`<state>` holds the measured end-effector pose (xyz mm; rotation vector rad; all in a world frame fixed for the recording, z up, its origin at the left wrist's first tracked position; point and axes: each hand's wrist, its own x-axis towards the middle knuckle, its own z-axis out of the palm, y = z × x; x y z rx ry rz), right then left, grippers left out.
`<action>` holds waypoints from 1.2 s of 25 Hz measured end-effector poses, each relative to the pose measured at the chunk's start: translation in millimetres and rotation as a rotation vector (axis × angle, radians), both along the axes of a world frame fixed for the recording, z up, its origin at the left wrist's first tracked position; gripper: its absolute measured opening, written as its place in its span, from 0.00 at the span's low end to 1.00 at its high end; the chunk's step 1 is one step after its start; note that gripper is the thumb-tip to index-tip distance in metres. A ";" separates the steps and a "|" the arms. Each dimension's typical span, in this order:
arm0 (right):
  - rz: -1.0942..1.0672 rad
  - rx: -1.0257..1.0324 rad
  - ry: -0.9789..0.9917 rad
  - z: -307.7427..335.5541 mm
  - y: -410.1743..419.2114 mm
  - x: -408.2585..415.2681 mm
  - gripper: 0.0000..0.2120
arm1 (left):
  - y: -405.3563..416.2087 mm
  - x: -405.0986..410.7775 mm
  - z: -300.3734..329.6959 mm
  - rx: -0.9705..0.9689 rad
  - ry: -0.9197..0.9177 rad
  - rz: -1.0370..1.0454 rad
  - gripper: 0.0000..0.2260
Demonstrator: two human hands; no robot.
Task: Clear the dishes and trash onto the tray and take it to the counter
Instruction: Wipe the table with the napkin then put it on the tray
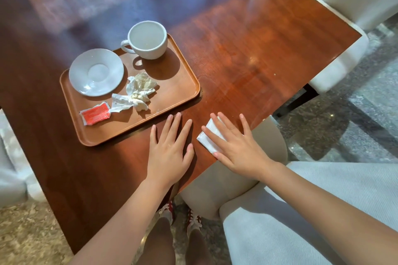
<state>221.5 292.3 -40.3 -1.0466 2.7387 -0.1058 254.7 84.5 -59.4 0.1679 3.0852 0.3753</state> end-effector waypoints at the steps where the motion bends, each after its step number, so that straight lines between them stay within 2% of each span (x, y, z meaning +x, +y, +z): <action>1: -0.029 -0.007 0.058 3.3 0.2 -0.5 0.31 | -0.4 0.0 -0.5 -0.002 0.003 0.001 0.25; 4: -0.038 -0.088 0.158 9.5 6.0 1.3 0.25 | -0.5 -0.2 -1.7 -0.005 0.004 0.000 0.25; 7: 0.101 -0.253 0.094 5.2 14.1 4.6 0.16 | -0.8 -0.4 -2.5 -0.018 0.002 0.003 0.24; 11: 0.091 -0.308 0.005 2.3 12.3 7.9 0.24 | -1.3 0.2 -1.3 -0.013 0.004 -0.003 0.24; 15: 0.111 -0.419 -0.082 -3.0 8.1 25.8 0.27 | -2.1 0.6 -1.0 -0.009 -0.018 -0.015 0.25; 20: 0.249 -0.510 0.131 -6.0 -3.5 36.8 0.17 | -18.3 11.2 -2.5 -0.035 -0.035 -0.054 0.24; 26: 0.395 -0.471 0.180 10.6 11.6 52.6 0.12 | -43.4 31.8 3.0 -0.065 -0.060 -0.057 0.24; 28: 0.348 -0.541 0.196 21.7 7.7 51.4 0.11 | -48.8 35.3 5.0 -0.048 -0.071 -0.062 0.24; 30: 0.213 -0.620 0.263 33.0 -4.1 39.9 0.11 | -54.3 38.8 6.6 -0.035 -0.078 -0.062 0.24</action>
